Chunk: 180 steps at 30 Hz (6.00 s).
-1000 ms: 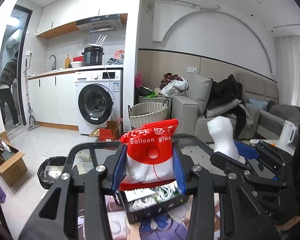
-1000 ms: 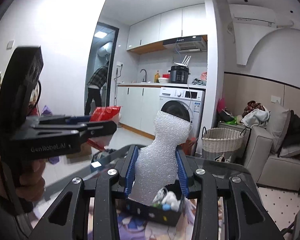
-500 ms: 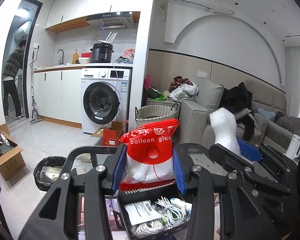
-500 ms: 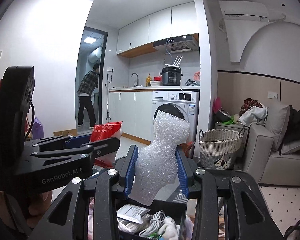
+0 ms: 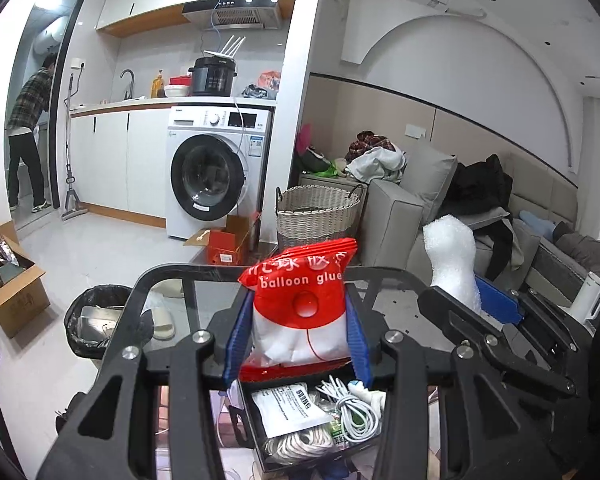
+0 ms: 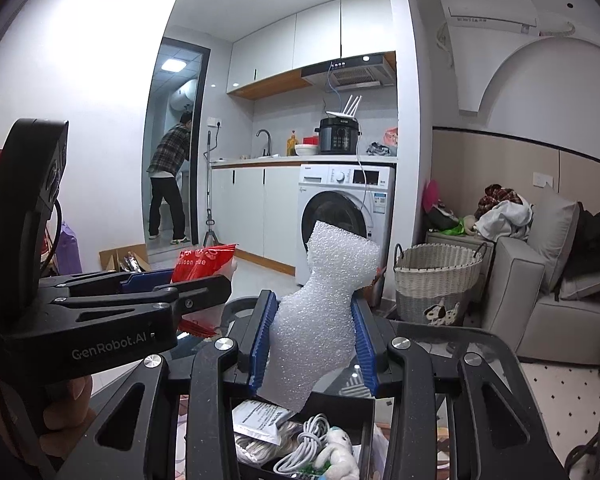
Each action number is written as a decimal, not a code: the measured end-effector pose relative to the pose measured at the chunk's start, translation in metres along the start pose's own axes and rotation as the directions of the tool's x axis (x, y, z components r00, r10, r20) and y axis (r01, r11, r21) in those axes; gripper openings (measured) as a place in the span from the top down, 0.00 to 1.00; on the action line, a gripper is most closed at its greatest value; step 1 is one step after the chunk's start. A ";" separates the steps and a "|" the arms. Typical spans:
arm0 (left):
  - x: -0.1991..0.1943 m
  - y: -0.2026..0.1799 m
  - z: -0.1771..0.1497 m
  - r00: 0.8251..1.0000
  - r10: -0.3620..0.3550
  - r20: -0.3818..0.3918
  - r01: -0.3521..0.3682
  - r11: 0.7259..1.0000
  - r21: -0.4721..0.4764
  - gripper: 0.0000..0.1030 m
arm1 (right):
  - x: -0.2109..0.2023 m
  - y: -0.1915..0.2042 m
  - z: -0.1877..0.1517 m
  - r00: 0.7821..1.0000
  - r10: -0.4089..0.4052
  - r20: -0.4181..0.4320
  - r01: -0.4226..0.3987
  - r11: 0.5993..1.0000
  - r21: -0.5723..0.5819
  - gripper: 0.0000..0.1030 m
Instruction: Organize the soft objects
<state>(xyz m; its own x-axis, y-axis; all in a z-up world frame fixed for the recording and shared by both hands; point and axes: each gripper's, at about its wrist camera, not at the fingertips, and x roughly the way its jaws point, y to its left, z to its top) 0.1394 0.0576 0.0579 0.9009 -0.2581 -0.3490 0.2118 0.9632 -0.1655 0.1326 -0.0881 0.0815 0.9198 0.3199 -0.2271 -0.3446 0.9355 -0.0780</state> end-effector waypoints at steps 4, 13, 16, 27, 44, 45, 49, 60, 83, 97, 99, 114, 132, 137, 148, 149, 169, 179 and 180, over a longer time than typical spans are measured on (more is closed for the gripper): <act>0.017 0.002 -0.005 0.996 0.003 -0.089 -0.004 1.000 -0.011 0.59 | 0.013 -0.001 -0.003 0.998 -0.010 -0.062 0.010 1.000 0.001 0.64; 0.047 0.003 -0.021 0.969 0.006 -0.248 -0.014 0.999 -0.031 0.59 | 0.046 -0.016 -0.022 0.968 0.005 -0.250 0.012 0.998 0.065 0.64; 0.052 0.000 -0.023 0.960 0.000 -0.280 -0.007 1.000 -0.024 0.59 | 0.056 -0.021 -0.030 0.952 0.019 -0.306 0.008 0.996 0.087 0.64; 0.081 -0.002 -0.045 0.893 -0.013 -0.450 -0.004 0.999 -0.038 0.59 | 0.081 -0.025 -0.058 0.890 0.024 -0.456 0.016 0.996 0.084 0.64; 0.076 0.004 -0.046 0.899 0.066 -0.434 -0.073 0.997 0.000 0.41 | 0.088 -0.028 -0.073 0.851 0.056 -0.521 0.011 0.992 0.125 0.61; 0.075 0.005 -0.046 0.899 0.066 -0.433 -0.074 0.997 -0.001 0.41 | 0.088 -0.028 -0.072 0.851 0.055 -0.522 0.012 0.992 0.125 0.61; 0.072 0.007 -0.046 0.904 0.062 -0.423 -0.071 0.997 -0.005 0.40 | 0.087 -0.028 -0.072 0.846 0.067 -0.529 0.003 0.991 0.131 0.58; 0.057 0.009 -0.040 0.925 0.041 -0.378 -0.061 0.997 -0.040 0.26 | 0.079 -0.026 -0.066 0.867 0.073 -0.492 -0.006 0.991 0.135 0.56; -0.018 0.003 -0.068 0.981 0.136 -0.141 -0.142 0.989 -0.039 0.08 | -0.023 -0.017 -0.067 0.957 -0.014 -0.291 0.061 0.986 0.154 0.16; -0.063 -0.013 -0.098 0.987 0.154 0.039 -0.157 0.983 0.096 0.05 | -0.075 -0.025 -0.087 0.977 -0.109 -0.183 0.139 0.977 0.159 0.02; -0.068 -0.015 -0.104 0.988 0.143 0.048 -0.148 0.981 0.125 0.04 | -0.083 -0.025 -0.093 0.979 -0.120 -0.166 0.147 0.975 0.164 0.01; -0.086 -0.029 -0.133 0.989 0.128 0.078 -0.137 0.984 0.117 0.00 | -0.120 -0.031 -0.123 0.973 -0.179 -0.143 0.201 0.966 0.161 0.01; -0.099 -0.035 -0.129 0.984 0.120 0.130 -0.134 0.986 0.104 0.00 | -0.124 -0.021 -0.118 0.979 -0.175 -0.104 0.186 0.976 0.109 0.01; -0.099 -0.035 -0.129 0.985 0.117 0.130 -0.130 0.986 0.101 0.00 | -0.123 -0.021 -0.117 0.979 -0.178 -0.097 0.188 0.976 0.111 0.01; -0.100 -0.038 -0.128 0.985 0.115 0.129 -0.129 0.987 0.099 0.00 | -0.124 -0.019 -0.116 0.980 -0.174 -0.101 0.185 0.976 0.111 0.01; -0.100 -0.038 -0.128 0.985 0.115 0.129 -0.129 0.987 0.098 0.00 | -0.124 -0.019 -0.117 0.980 -0.173 -0.101 0.184 0.977 0.108 0.01; -0.100 -0.039 -0.127 0.986 0.113 0.125 -0.124 0.988 0.091 0.00 | -0.123 -0.018 -0.115 0.980 -0.169 -0.101 0.179 0.978 0.108 0.01; -0.099 -0.040 -0.128 0.986 0.116 0.124 -0.128 0.987 0.093 0.00 | -0.123 -0.016 -0.116 0.981 -0.158 -0.109 0.170 0.979 0.109 0.01; -0.099 -0.040 -0.127 0.985 0.117 0.125 -0.129 0.987 0.094 0.00 | -0.123 -0.016 -0.116 0.982 -0.156 -0.111 0.168 0.980 0.106 0.01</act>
<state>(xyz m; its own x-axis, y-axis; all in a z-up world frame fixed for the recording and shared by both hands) -0.0063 0.0349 -0.0184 0.9596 -0.1325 -0.2480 0.1287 0.9912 -0.0314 0.0031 -0.1595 -0.0019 0.9357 0.1515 -0.3187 -0.1638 0.9864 -0.0117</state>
